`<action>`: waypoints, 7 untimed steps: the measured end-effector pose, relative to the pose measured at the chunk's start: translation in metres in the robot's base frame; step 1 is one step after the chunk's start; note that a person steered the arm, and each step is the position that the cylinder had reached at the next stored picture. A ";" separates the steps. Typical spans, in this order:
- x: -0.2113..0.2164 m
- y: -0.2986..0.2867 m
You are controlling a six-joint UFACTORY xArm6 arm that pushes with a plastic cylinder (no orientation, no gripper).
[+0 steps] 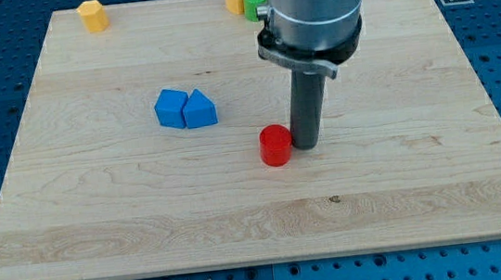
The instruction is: Push the red circle into red star and green blocks
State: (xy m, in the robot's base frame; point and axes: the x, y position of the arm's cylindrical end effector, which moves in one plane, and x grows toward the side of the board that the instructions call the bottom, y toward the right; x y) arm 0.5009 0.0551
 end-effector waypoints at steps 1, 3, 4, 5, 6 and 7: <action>0.023 -0.013; 0.064 -0.056; 0.064 -0.085; 0.025 -0.090; 0.011 -0.082; 0.011 -0.081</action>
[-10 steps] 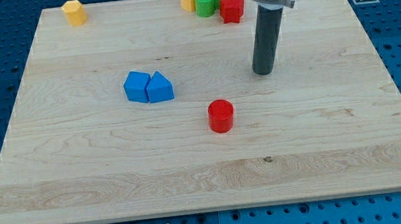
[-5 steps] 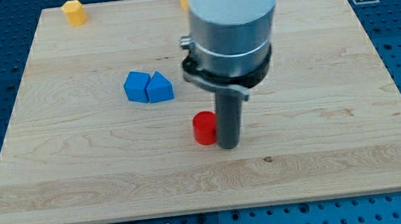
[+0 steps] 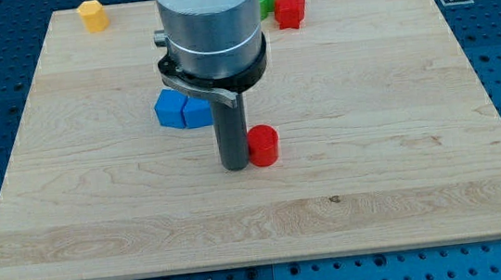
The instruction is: Push the red circle into red star and green blocks
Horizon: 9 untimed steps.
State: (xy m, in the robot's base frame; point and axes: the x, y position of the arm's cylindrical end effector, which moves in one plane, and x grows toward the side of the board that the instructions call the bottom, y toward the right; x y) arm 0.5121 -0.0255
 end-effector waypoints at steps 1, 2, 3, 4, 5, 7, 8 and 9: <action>0.013 0.004; 0.017 0.009; 0.004 0.014; -0.025 0.015; -0.026 0.014; -0.009 0.029; -0.022 0.042; -0.042 0.050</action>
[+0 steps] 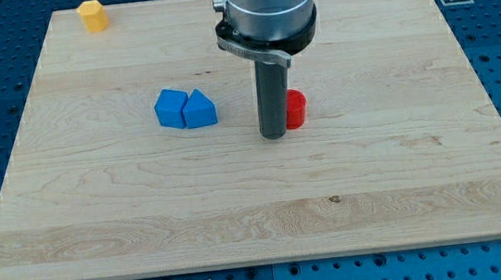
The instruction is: Push the red circle into red star and green blocks
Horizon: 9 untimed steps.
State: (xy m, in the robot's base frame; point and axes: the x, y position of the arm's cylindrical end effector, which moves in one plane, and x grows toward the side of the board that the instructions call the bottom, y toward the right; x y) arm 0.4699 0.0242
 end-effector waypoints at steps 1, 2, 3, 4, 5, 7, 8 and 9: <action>0.012 0.011; 0.018 0.024; -0.002 0.037; -0.031 0.037; -0.057 0.035; -0.063 0.028; -0.060 0.022; -0.068 0.005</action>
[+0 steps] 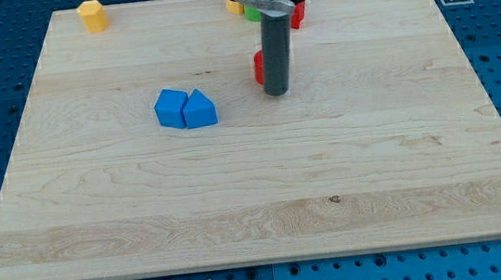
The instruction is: Push the red circle into red star and green blocks
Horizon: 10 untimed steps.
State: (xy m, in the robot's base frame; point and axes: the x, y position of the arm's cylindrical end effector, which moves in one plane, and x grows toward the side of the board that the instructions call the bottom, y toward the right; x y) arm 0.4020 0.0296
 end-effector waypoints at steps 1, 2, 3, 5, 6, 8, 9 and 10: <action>-0.004 -0.002; -0.011 -0.002; -0.028 0.000; -0.064 0.001; -0.065 0.002; -0.065 -0.030; -0.076 -0.017; -0.077 0.005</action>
State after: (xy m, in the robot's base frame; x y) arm 0.3253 0.0349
